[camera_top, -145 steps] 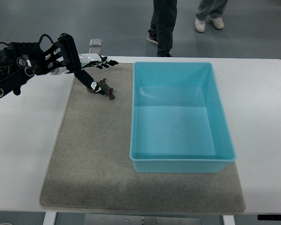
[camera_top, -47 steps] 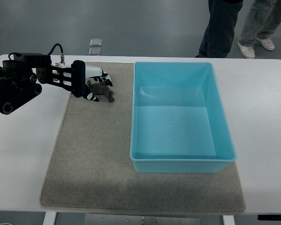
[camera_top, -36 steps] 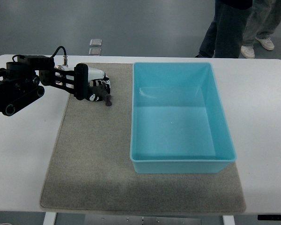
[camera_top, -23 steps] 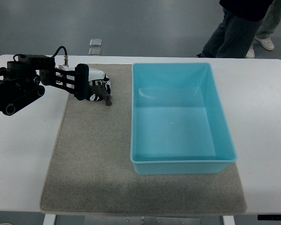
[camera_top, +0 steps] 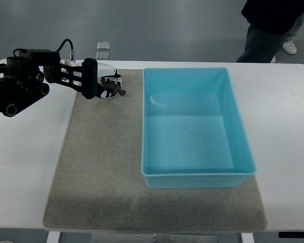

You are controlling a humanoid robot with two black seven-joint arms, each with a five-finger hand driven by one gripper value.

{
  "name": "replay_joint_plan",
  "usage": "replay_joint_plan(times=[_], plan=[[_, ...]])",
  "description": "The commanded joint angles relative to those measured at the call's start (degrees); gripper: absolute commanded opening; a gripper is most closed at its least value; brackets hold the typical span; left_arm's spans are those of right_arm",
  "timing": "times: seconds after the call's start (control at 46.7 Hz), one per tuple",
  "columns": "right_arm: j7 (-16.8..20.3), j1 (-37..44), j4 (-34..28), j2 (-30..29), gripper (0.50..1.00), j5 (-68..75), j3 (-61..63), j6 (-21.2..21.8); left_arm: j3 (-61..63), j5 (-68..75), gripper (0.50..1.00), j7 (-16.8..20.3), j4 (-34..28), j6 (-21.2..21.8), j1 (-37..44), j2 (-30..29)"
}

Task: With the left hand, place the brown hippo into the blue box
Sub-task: 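Lower the left hand onto the brown hippo and close fingers around it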

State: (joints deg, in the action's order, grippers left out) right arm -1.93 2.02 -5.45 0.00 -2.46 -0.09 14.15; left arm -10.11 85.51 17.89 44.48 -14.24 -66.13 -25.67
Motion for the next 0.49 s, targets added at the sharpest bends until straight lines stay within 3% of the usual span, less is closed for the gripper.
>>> replay_joint_plan(times=[0.0, 0.471], plan=[[0.0, 0.0, 0.0, 0.0, 0.936, 0.0, 0.0, 0.0, 0.0, 0.0, 0.5, 0.0, 0.1, 0.0, 0.0, 0.0], [0.0, 0.0, 0.0, 0.0, 0.936, 0.0, 0.0, 0.0, -0.1, -0.1, 0.5, 0.0, 1.2, 0.0, -0.1, -0.1]])
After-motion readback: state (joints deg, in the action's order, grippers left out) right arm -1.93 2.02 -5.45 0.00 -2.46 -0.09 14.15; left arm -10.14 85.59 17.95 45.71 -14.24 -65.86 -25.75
